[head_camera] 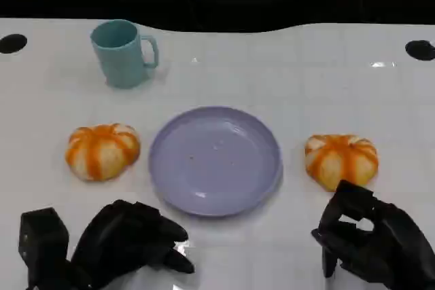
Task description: Grasp the bread from the table and place it into the plate.
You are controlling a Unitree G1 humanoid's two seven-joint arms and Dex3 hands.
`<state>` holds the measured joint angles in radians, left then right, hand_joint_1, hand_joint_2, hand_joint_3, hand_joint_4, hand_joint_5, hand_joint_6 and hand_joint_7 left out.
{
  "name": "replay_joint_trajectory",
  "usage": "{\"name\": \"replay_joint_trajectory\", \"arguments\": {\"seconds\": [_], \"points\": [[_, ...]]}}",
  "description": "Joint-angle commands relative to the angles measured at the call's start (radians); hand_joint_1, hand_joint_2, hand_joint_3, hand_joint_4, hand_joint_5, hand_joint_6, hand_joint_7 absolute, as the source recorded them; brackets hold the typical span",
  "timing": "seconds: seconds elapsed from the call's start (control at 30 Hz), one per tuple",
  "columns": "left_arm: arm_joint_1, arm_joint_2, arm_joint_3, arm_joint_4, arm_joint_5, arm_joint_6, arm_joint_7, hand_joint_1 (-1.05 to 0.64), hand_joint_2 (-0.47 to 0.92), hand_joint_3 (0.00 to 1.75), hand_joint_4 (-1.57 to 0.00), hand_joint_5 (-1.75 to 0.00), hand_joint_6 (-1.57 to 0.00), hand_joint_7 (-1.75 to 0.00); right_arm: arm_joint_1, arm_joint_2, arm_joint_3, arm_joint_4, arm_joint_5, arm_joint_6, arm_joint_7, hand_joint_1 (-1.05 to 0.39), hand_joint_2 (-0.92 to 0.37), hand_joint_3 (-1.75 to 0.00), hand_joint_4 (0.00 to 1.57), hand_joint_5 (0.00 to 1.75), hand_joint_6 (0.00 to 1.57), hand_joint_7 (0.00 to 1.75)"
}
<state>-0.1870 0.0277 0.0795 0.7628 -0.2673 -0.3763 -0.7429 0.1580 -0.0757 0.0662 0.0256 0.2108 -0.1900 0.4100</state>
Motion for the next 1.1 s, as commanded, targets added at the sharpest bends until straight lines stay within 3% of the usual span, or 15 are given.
{"name": "replay_joint_trajectory", "arguments": {"seconds": [0.03, 0.8, 0.97, 1.03, 1.1], "points": [[-0.012, 0.018, 0.005, -0.001, 0.0, 0.001, -0.004, -1.05, 0.76, 0.0, -1.57, -0.23, -1.57, -0.03, -0.009, -0.005, -0.011, 0.01, 0.0, -0.009, -0.004, -0.47, -0.92, -0.22, 0.84, 1.75, 0.63, 1.75], [-0.024, 0.015, 0.011, 0.026, -0.009, -0.015, -0.023, -1.05, 0.76, 0.0, -1.57, -0.22, -1.57, -0.02, -0.011, -0.004, -0.01, -0.002, 0.003, 0.015, -0.013, -0.47, -0.92, -0.21, 0.83, 1.75, 0.63, 1.75], [-0.027, 0.015, 0.012, 0.034, -0.002, -0.021, -0.018, -1.05, 0.76, 0.0, -1.57, -0.22, -1.57, -0.02, -0.029, -0.017, -0.011, -0.024, -0.007, 0.038, -0.019, -0.51, -0.92, -0.22, 0.78, 1.75, 0.56, 1.74], [-0.03, 0.015, 0.012, 0.041, -0.001, -0.029, -0.022, -1.05, 0.76, 0.0, -1.57, -0.22, -1.57, -0.02, -0.038, -0.026, -0.011, -0.028, -0.02, 0.029, -0.018, -0.49, -0.92, -0.22, 0.66, 1.75, 0.51, 1.5], [-0.032, 0.015, 0.013, 0.046, -0.004, -0.032, -0.028, -1.05, 0.76, 0.0, -1.57, -0.22, -1.57, -0.02, -0.049, -0.035, -0.012, -0.025, -0.037, 0.01, -0.017, -0.48, -0.92, -0.22, 0.62, 1.75, 0.5, 1.41]]}}
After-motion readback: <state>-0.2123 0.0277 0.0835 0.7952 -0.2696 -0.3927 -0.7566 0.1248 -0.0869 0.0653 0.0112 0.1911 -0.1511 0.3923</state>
